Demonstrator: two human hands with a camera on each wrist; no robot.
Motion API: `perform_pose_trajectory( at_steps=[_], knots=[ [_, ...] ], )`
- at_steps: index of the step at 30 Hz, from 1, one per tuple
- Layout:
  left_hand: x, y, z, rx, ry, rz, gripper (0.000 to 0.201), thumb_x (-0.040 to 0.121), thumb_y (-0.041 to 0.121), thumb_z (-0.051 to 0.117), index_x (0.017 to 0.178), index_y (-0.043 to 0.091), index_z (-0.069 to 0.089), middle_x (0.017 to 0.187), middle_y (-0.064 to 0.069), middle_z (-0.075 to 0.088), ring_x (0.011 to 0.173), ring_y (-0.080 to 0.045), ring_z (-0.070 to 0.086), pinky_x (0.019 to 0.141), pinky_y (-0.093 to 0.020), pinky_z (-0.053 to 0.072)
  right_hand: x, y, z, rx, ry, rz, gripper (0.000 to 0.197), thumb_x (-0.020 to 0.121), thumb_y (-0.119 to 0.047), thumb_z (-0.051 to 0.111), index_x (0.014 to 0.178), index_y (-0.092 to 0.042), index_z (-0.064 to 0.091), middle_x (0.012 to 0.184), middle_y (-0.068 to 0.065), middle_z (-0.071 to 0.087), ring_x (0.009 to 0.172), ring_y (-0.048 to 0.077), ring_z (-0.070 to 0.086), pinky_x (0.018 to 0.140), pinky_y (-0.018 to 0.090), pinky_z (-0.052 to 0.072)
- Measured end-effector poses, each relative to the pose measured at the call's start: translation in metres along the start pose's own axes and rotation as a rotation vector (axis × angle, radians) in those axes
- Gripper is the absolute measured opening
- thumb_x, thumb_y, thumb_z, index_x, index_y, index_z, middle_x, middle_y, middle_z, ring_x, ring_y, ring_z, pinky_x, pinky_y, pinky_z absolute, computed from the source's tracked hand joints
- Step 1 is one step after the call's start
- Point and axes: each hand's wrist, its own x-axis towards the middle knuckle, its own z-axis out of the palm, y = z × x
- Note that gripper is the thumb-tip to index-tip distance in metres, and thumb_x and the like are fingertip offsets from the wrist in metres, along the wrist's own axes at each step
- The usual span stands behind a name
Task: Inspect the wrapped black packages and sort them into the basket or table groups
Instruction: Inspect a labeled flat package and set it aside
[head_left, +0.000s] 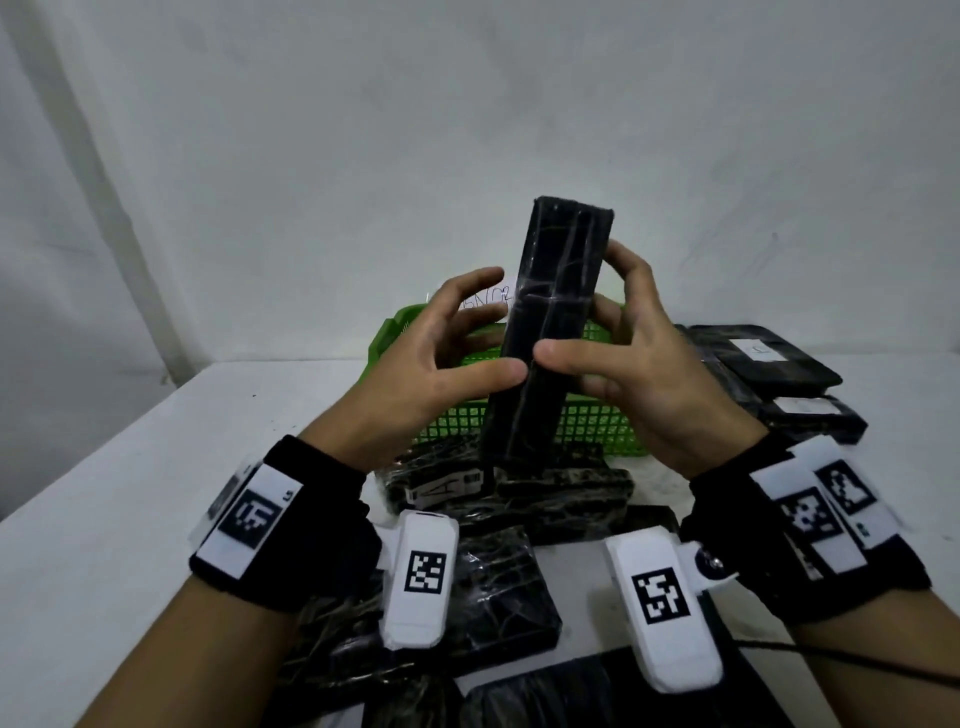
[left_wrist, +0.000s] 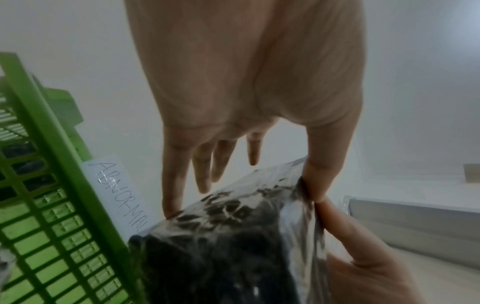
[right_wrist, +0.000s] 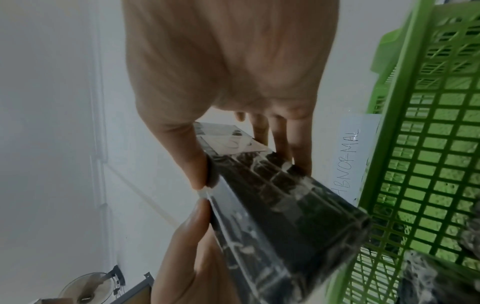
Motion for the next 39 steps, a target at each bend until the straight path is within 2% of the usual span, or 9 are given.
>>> perform_pose_trajectory(
  at_steps=[3,5,9,13,18,25,29,34,39],
  knots=[
    [-0.002,0.005,-0.002,0.104,0.018,0.066,0.089,0.068,0.024,0.082,0.146,0.030,0.039,0.137,0.000,0.060,0.126,-0.016,0.059,0.100,-0.034,0.051,-0.001,-0.007,0.000,0.137,-0.068,-0.034,0.100,0.072,-0.039,0.082,0.155,-0.029,0.029,0.141,0.007,0.060,0.122,0.024,0.066,0.097,0.048,0.054],
    [-0.004,0.011,0.000,0.250,0.035,0.147,0.093,0.067,0.011,0.084,0.145,0.032,0.037,0.141,0.008,0.053,0.132,-0.005,0.050,0.104,-0.024,0.044,-0.005,-0.017,-0.001,0.309,-0.113,-0.038,0.087,0.078,-0.057,0.067,0.150,-0.015,0.043,0.141,0.013,0.060,0.129,0.031,0.059,0.101,0.051,0.051],
    [-0.004,0.019,0.006,0.418,0.025,0.285,0.099,0.075,-0.016,0.070,0.152,0.029,0.027,0.153,0.008,0.036,0.139,0.008,0.034,0.097,-0.002,0.037,-0.011,-0.029,-0.001,0.361,-0.176,-0.089,0.054,0.090,-0.032,0.059,0.139,-0.009,0.053,0.132,0.013,0.065,0.123,0.028,0.062,0.095,0.040,0.056],
    [-0.002,0.013,0.006,0.459,0.010,0.278,0.100,0.077,-0.014,0.069,0.155,0.025,0.021,0.152,0.006,0.035,0.142,0.000,0.034,0.105,-0.017,0.042,-0.010,-0.022,0.004,0.246,-0.210,-0.154,0.049,0.085,-0.020,0.058,0.134,-0.020,0.055,0.127,0.007,0.066,0.118,0.022,0.065,0.089,0.033,0.056],
    [-0.001,0.006,0.008,0.373,0.032,0.258,0.094,0.077,-0.020,0.067,0.149,0.027,0.026,0.144,0.006,0.044,0.131,0.005,0.046,0.094,-0.014,0.047,-0.009,-0.016,0.009,0.064,-0.236,-0.231,0.054,0.083,-0.027,0.057,0.136,-0.032,0.054,0.133,0.008,0.063,0.125,0.028,0.059,0.100,0.042,0.053],
    [-0.005,0.010,-0.004,0.390,0.003,0.269,0.095,0.075,-0.027,0.063,0.140,0.035,0.033,0.143,0.015,0.044,0.131,0.011,0.043,0.091,-0.008,0.045,-0.012,-0.006,0.021,0.010,-0.166,-0.392,0.047,0.084,-0.017,0.057,0.130,-0.024,0.051,0.115,-0.001,0.062,0.107,0.007,0.060,0.086,0.019,0.051],
    [-0.003,0.006,-0.003,0.446,0.011,0.262,0.098,0.074,-0.017,0.072,0.146,0.034,0.030,0.145,0.014,0.043,0.133,0.009,0.042,0.096,-0.007,0.041,-0.008,-0.009,0.015,0.008,-0.151,-0.341,0.049,0.085,-0.021,0.057,0.133,-0.020,0.053,0.115,-0.004,0.065,0.106,0.008,0.064,0.081,0.021,0.054],
    [-0.003,0.005,-0.005,0.537,0.051,0.247,0.094,0.073,0.024,0.083,0.152,0.035,0.033,0.144,0.013,0.044,0.134,0.004,0.041,0.105,-0.008,0.034,0.000,-0.018,-0.005,0.107,0.076,-0.170,0.039,0.089,-0.035,0.047,0.126,-0.031,0.060,0.116,-0.004,0.069,0.104,0.011,0.065,0.071,0.030,0.055],
    [-0.004,0.009,-0.004,0.542,0.076,0.235,0.086,0.072,0.030,0.081,0.148,0.038,0.040,0.136,0.012,0.048,0.125,-0.001,0.050,0.100,-0.015,0.043,-0.002,-0.015,-0.016,0.045,-0.011,-0.066,0.058,0.086,-0.054,0.060,0.138,-0.029,0.054,0.127,-0.003,0.069,0.117,0.018,0.066,0.085,0.050,0.061]
  ],
)
